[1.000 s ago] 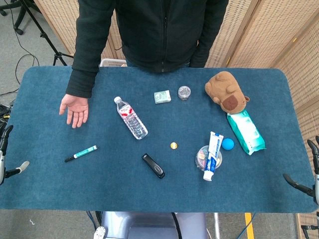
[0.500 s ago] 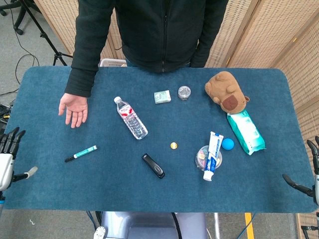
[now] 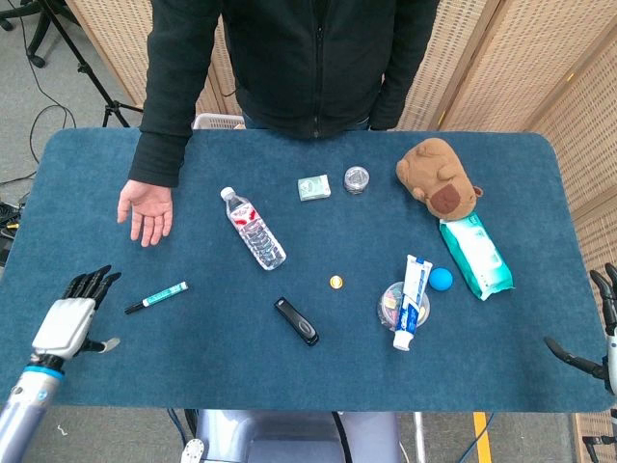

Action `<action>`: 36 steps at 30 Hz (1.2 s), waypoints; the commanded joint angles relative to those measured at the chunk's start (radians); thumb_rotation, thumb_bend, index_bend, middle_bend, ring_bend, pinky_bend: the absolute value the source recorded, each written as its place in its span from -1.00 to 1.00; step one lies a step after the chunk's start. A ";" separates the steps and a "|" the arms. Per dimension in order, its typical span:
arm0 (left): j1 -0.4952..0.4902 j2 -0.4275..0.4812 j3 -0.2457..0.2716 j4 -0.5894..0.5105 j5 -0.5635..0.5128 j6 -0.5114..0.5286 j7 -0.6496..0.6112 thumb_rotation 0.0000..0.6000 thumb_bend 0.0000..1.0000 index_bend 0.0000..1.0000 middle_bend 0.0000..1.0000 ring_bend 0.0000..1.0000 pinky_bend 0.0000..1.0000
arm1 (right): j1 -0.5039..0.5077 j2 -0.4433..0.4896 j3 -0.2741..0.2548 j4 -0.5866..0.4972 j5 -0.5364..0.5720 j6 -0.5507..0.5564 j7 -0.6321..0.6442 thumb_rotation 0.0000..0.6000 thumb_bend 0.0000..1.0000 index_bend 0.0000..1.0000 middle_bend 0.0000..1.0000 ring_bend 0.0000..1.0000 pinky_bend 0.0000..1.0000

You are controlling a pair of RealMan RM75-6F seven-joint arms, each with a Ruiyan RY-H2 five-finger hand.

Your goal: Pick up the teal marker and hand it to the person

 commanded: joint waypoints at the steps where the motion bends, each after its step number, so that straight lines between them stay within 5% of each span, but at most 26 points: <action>1: -0.081 -0.086 -0.065 0.066 -0.120 -0.102 0.038 1.00 -0.84 -0.72 -1.00 -1.00 -1.00 | 0.003 -0.002 -0.001 0.001 0.004 -0.008 -0.001 1.00 -1.00 -0.93 -1.00 -1.00 -1.00; 13: -0.157 -0.258 -0.111 0.192 -0.298 -0.144 0.129 1.00 -0.52 -0.20 -1.00 -1.00 -1.00 | 0.007 0.000 0.001 0.005 0.013 -0.022 0.015 1.00 -1.00 -0.93 -1.00 -1.00 -1.00; 36: -0.184 -0.340 -0.108 0.236 -0.435 -0.109 0.263 1.00 -0.40 0.12 -1.00 -1.00 -1.00 | 0.008 0.021 -0.011 -0.013 0.004 -0.041 0.079 1.00 -1.00 -0.93 -1.00 -1.00 -1.00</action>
